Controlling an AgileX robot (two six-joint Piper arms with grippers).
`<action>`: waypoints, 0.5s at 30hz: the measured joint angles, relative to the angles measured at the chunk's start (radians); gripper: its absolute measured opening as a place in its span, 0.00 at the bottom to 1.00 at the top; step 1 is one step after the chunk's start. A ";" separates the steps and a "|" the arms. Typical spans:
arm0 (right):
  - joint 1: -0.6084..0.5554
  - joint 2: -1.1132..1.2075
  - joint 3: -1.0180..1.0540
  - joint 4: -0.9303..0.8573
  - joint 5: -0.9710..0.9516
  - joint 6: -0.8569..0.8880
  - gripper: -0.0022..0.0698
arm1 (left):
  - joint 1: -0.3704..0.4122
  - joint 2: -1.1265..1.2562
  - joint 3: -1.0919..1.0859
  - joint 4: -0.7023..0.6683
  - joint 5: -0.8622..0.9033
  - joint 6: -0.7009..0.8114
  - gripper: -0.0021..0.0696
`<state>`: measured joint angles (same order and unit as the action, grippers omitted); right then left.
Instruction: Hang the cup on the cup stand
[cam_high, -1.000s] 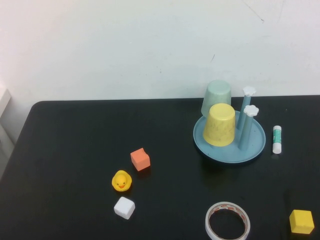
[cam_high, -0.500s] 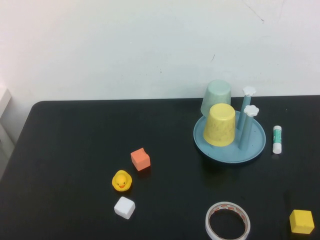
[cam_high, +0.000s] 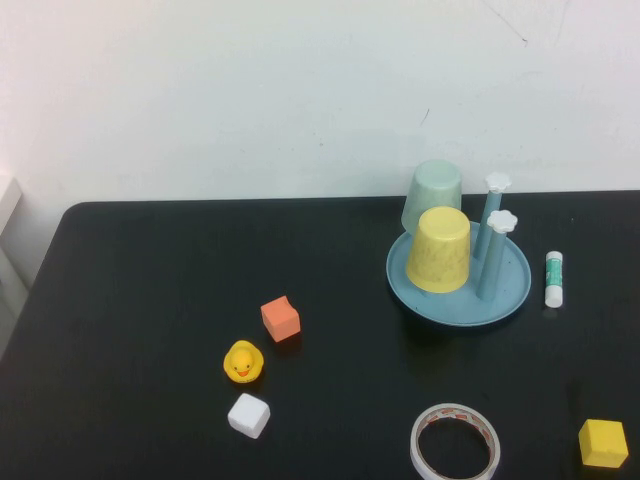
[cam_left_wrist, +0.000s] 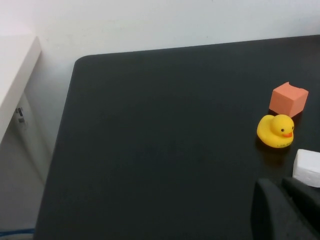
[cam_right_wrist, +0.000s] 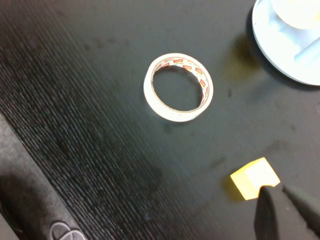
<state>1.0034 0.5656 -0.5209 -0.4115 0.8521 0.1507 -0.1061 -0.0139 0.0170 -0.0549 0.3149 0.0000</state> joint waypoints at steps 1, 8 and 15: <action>0.000 0.000 0.000 0.000 0.000 0.000 0.03 | 0.000 0.000 0.000 0.000 0.000 0.000 0.03; 0.000 0.000 0.000 0.000 0.000 0.000 0.03 | 0.002 0.000 0.000 -0.001 0.000 0.016 0.03; 0.000 0.000 0.000 0.000 0.000 0.000 0.03 | 0.003 0.000 0.000 -0.001 0.000 0.016 0.03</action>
<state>1.0034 0.5656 -0.5209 -0.4115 0.8521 0.1507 -0.1032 -0.0139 0.0170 -0.0556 0.3149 0.0160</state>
